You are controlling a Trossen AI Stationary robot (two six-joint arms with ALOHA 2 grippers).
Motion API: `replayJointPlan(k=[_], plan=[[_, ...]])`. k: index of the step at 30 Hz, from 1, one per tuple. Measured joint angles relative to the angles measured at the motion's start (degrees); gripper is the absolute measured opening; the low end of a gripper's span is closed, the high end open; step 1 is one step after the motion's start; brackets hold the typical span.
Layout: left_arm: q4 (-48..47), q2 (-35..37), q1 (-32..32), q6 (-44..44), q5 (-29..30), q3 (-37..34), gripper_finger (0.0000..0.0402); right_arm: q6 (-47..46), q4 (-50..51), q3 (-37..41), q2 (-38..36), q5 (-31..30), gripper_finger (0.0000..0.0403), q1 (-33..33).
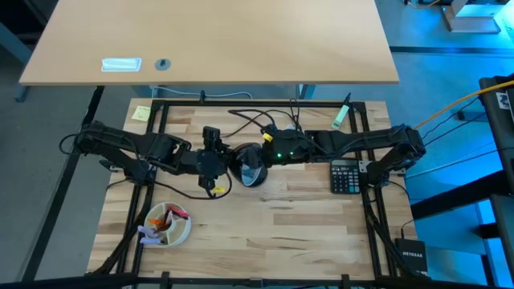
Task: Screw lightbulb
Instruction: Insert the white lightbulb into the black desk lamp
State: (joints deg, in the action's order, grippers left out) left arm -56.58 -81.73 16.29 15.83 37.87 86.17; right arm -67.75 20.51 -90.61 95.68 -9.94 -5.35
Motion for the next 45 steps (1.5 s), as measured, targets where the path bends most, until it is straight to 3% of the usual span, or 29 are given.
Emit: replayJointPlan(k=[5, 13, 19, 25, 38, 45], plan=[[0.17, -0.02, -0.07, -0.17, 0.04, -0.19, 0.0249, -1.50, 0.17, 0.00, 0.00, -0.44, 0.0264, 0.14], [1.62, -0.07, -0.23, -0.79, 0.88, -0.24, 0.0249, 6.12, 0.59, 0.07, 0.05, -1.09, 0.0313, 0.14], [2.95, -0.13, -2.41, -3.64, 0.70, -0.24, 0.0249, 13.00, 0.44, 0.13, -1.60, -5.94, 0.0337, 0.33], [3.35, -0.13, -3.91, -4.02, -0.81, -0.20, 0.0249, 22.19, 0.88, 0.20, -4.37, -10.07, 0.0339, 0.40], [2.06, -0.13, -8.87, -5.18, -8.89, -0.13, 0.0249, 41.14, 3.56, 0.20, -8.44, -9.59, 0.0340, 0.42], [1.65, -0.07, -11.20, -3.79, -13.40, -0.13, 0.0249, 57.06, 9.17, 0.04, -14.48, -9.96, 0.0340, 0.27]])
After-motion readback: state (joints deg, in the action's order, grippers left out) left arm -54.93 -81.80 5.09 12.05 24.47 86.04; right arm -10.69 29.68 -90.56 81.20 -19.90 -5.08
